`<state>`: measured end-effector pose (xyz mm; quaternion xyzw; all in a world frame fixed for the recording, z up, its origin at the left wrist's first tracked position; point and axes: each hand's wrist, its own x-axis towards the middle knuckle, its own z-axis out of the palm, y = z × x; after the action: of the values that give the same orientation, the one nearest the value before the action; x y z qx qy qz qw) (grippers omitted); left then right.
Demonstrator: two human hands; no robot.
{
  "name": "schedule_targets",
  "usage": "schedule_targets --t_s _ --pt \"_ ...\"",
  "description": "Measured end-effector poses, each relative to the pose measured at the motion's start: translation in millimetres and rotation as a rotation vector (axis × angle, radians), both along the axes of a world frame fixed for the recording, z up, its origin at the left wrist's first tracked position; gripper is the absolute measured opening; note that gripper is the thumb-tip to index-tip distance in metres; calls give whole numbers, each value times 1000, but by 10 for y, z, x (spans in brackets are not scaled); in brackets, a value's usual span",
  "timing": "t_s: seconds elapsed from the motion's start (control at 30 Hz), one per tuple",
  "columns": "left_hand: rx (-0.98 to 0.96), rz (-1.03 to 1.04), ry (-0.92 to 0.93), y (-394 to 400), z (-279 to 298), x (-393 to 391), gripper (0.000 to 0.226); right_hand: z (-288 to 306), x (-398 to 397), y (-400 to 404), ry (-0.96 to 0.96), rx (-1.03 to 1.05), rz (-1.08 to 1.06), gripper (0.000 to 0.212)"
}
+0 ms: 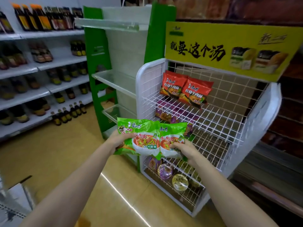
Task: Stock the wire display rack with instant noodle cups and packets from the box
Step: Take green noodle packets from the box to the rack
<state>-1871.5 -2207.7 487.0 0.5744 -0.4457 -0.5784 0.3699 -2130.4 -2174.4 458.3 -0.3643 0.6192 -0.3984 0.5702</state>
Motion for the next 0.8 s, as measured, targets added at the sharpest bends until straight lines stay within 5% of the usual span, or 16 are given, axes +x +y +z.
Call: schedule_targets --t_s 0.5,0.67,0.8 --pt "198 -212 -54 -1730 -1160 602 36 -1106 861 -862 -128 181 -383 37" --pt "270 -286 -68 -2054 -1853 515 74 -1665 791 -836 -107 205 -504 73" --pt "313 -315 -67 -2149 -2349 320 51 -2159 611 -799 -172 246 -546 78"
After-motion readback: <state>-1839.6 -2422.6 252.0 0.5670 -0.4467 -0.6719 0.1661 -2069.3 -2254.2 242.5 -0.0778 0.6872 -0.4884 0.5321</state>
